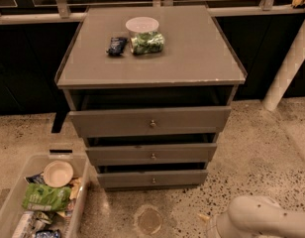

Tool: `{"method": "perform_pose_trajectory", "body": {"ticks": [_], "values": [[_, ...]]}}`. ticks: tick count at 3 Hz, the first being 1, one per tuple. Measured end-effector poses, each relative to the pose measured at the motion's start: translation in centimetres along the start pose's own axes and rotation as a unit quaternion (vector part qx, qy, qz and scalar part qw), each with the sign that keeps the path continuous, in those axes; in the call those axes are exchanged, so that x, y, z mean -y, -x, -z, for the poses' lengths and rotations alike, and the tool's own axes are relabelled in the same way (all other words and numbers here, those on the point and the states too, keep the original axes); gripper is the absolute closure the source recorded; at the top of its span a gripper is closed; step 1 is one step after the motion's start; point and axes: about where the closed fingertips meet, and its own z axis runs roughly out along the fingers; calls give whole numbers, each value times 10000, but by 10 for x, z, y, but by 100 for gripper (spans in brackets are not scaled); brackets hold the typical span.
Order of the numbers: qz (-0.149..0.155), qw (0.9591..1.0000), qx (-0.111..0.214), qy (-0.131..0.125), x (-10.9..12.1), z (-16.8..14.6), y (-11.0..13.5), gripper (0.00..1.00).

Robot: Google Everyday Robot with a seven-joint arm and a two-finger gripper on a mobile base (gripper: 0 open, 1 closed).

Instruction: Open bottom drawer

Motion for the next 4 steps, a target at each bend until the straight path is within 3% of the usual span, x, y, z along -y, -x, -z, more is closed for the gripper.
{"method": "perform_pose_trajectory", "body": {"ticks": [1,2,3,4], "values": [[6,9995,-164,-256,52,-58,0,0],[35,9989,-75,-452,74,-71,25,0],[32,9990,-71,-450,74,-72,25,0],[-46,9977,-121,-667,99,-78,-3,0]]}}
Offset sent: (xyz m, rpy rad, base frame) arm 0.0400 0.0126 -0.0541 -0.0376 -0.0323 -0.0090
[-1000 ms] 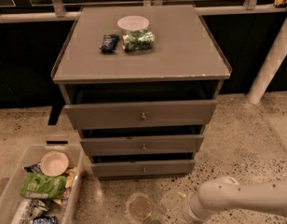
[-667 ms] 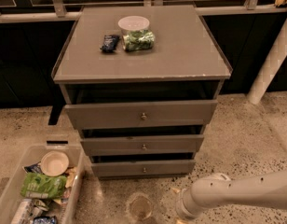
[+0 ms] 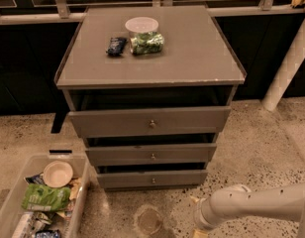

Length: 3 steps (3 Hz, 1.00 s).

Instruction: Open bottom drawer

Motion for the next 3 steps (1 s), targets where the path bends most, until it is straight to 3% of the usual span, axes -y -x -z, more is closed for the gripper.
{"method": "perform_pose_trajectory", "body": {"ticks": [1,2,3], "values": [[-60,9997,210,-125,30,-12,-18,0],[-338,9943,991,182,30,-32,-14,0],[-93,9806,1869,577,39,-52,20,0]]}}
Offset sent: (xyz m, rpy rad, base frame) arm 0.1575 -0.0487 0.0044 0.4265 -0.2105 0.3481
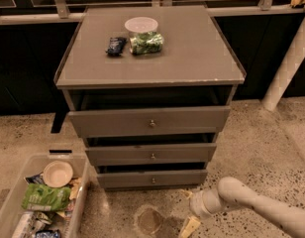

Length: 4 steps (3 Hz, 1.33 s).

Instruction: Open bottom drawer

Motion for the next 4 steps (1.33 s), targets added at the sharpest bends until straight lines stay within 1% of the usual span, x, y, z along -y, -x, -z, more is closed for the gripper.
{"method": "perform_pose_trajectory", "body": {"ticks": [1,2,3,4], "values": [[344,9994,47,65,16,11,-4,0],[345,9994,46,63,17,11,-4,0],[48,9994,82,-320,43,6,-13,0],[-345,9934,886,-645,70,-4,-10,0]]}}
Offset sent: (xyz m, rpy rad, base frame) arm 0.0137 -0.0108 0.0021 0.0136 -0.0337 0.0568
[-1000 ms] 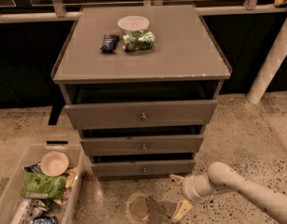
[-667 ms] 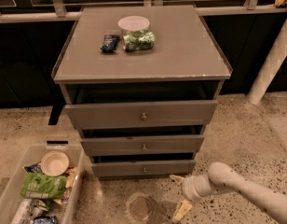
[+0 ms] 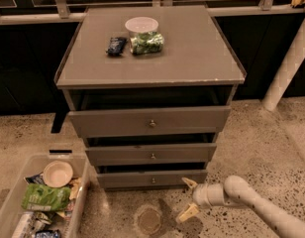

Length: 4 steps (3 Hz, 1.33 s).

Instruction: Open bottom drawer

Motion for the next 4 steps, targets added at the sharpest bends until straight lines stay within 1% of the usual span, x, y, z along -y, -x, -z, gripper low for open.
{"method": "perform_pose_trajectory", "body": {"ticks": [1,2,3,4], "values": [[457,9965,703,-27,29,-2,10,0],[841,9937,659,-342,61,20,3,0],[841,9937,658,-347,61,20,3,0],[821,9947,342,-524,65,14,0,0]]}}
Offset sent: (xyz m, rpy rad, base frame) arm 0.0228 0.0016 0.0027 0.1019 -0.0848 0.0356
